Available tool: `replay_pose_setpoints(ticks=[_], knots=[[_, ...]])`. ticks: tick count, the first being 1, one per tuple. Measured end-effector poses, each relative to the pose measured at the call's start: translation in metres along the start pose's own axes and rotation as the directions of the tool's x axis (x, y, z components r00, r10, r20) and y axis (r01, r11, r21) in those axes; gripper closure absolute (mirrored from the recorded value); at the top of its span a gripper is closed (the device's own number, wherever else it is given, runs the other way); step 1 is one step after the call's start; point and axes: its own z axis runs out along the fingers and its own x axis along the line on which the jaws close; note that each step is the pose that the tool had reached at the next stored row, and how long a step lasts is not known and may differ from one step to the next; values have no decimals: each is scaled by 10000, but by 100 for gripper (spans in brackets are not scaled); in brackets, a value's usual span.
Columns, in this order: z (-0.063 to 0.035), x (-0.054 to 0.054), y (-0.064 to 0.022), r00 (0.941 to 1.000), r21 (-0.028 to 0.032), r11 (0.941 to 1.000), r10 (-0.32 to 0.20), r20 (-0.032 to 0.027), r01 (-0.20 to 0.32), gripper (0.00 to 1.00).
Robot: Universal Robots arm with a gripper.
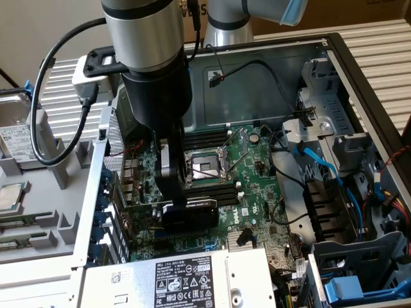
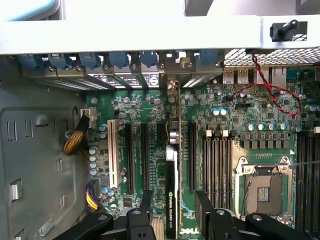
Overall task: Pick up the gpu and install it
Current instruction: 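Insert the gpu into the slot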
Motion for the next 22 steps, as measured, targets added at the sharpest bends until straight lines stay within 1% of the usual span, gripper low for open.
replay_pose_setpoints(ticks=[2, 5, 6, 8, 9, 10, 22], knots=[[0, 0, 0, 10000, 0, 10000, 0, 0, 0, 55], [0, 0, 0, 10000, 0, 10000, 0, 0, 0, 74], [0, 0, 0, 10000, 0, 10000, -1, -1, 1, 74], [0, 0, 0, 10000, 0, 10000, 0, 0, 0, 86], [0, 0, 0, 10000, 0, 10000, 0, 0, 0, 86], [0, 0, 0, 10000, 0, 10000, 0, 0, 0, 89], [-1, 0, 0, 10000, 0, 10000, 0, 0, 0, 89]])
